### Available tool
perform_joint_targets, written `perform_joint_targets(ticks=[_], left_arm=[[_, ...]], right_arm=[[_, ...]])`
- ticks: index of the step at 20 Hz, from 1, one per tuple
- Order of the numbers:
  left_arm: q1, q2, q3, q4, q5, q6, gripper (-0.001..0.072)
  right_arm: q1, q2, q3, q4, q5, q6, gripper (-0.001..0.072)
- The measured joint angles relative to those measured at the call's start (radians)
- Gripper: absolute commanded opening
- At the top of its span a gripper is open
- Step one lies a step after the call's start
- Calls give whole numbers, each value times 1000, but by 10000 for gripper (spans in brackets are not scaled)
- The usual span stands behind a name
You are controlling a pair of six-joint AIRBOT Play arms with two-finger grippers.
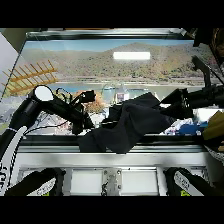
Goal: Fold the clothes and pants, and hang the long-sleeved shirts on hangers.
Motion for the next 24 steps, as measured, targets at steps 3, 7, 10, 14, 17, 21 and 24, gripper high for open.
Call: perform_joint_targets(ticks=[3,7,10,14,17,21,24], left_arm=[[0,0,0,0,3,2,9],[0,0,0,0,4,2,8],[0,0,0,0,4,2,9],[0,0,0,0,4,2,8],[0,0,0,0,4,2,9],[0,0,0,0,4,2,8],[0,0,0,0,4,2,8]], right_arm=[[-111,-16,-143,66,16,-196,658],[-164,-87,-252,105,25,-393,659],[-169,-165,-280,121,25,-495,658],[-135,-260,-292,167,22,-578,658],[-82,-307,-295,203,20,-608,658],[0,-337,-295,235,2,-626,658],[46,-344,-295,260,-6,-629,659]])
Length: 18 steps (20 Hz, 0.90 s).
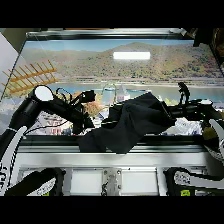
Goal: Fold the clothes and pants, and hang the long-sleeved shirts on hangers.
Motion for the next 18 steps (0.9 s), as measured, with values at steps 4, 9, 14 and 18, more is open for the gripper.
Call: perform_joint_targets(ticks=[4,9,14,18], left_arm=[[0,0,0,0,0,0,9],[0,0,0,3,0,-3,8],[0,0,0,3,-2,-1,9],[0,0,0,3,-1,0,9]], right_arm=[[35,-3,0,14,-15,1,658],[61,-3,0,20,-26,9,658],[68,-3,0,21,-37,13,658],[68,-3,0,21,-39,16,658]])
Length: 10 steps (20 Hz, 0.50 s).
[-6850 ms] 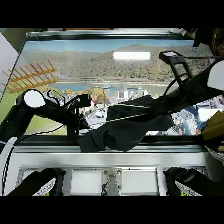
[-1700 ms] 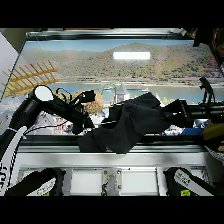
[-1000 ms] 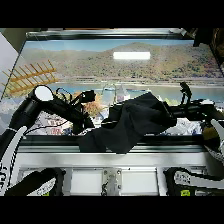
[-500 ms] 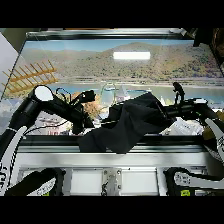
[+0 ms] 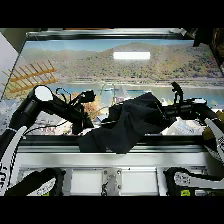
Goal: Fold the clothes and pants, and hang the long-sleeved shirts on hangers.
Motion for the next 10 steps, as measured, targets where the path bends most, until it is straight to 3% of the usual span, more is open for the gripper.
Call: perform_joint_targets(ticks=[7,8,10], left_arm=[[0,0,0,-2,0,0,9],[0,0,0,-2,0,0,9],[0,0,0,-2,0,0,9]], right_arm=[[0,0,0,5,-2,0,656],[0,0,0,5,-2,0,566],[0,0,0,6,-3,0,40]])
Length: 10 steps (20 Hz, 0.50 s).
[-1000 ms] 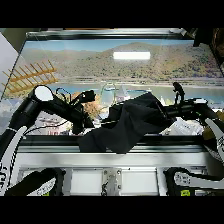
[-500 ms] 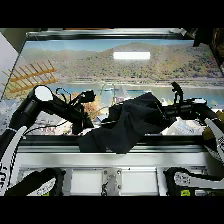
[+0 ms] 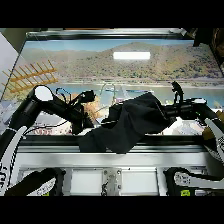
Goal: Fold the clothes and pants, and hang the long-sleeved shirts on hangers.
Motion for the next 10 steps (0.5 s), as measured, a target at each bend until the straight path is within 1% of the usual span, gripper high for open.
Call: perform_joint_targets(ticks=[1,10], left_arm=[[0,0,0,0,-2,0,9],[0,0,0,1,1,-2,9]], right_arm=[[0,0,0,0,-1,0,17],[0,0,0,1,2,-5,14]])
